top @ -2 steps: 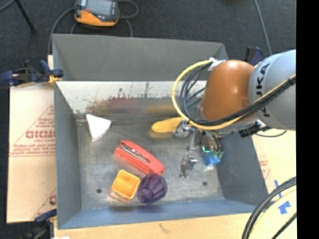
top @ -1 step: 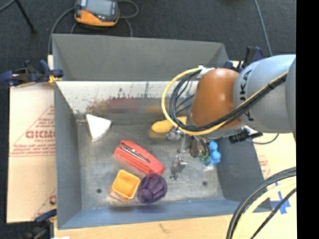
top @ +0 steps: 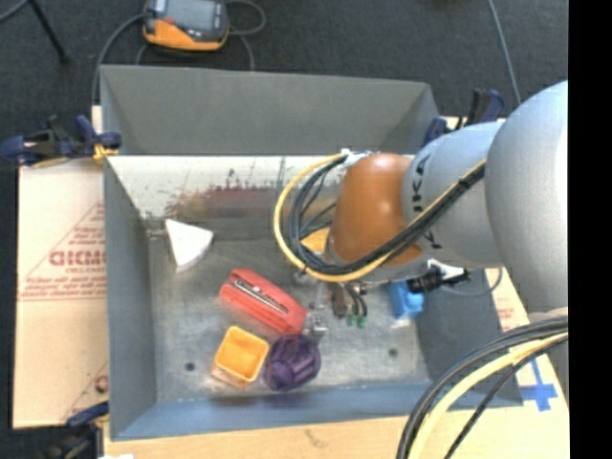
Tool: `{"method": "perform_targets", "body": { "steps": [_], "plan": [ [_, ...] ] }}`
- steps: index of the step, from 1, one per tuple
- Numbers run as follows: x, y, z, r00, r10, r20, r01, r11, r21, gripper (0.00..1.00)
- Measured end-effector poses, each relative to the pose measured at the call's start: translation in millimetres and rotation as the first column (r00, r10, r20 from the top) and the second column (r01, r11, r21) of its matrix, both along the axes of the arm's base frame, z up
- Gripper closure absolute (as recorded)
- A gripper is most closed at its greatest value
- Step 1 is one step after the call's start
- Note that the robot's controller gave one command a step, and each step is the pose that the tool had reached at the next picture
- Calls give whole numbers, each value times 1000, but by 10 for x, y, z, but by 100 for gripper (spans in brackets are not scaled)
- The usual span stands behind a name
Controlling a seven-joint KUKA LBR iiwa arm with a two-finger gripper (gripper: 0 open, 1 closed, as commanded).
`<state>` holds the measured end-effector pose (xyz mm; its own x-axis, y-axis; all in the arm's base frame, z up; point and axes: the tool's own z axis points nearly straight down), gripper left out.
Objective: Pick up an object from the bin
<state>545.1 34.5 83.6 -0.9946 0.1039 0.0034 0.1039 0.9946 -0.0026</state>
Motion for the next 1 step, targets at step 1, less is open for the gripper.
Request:
{"method": "perform_targets", "body": {
  "steps": [1],
  "plan": [
    [-462,345,-69,956,292,11,-292,956,1,100]
  ]
}}
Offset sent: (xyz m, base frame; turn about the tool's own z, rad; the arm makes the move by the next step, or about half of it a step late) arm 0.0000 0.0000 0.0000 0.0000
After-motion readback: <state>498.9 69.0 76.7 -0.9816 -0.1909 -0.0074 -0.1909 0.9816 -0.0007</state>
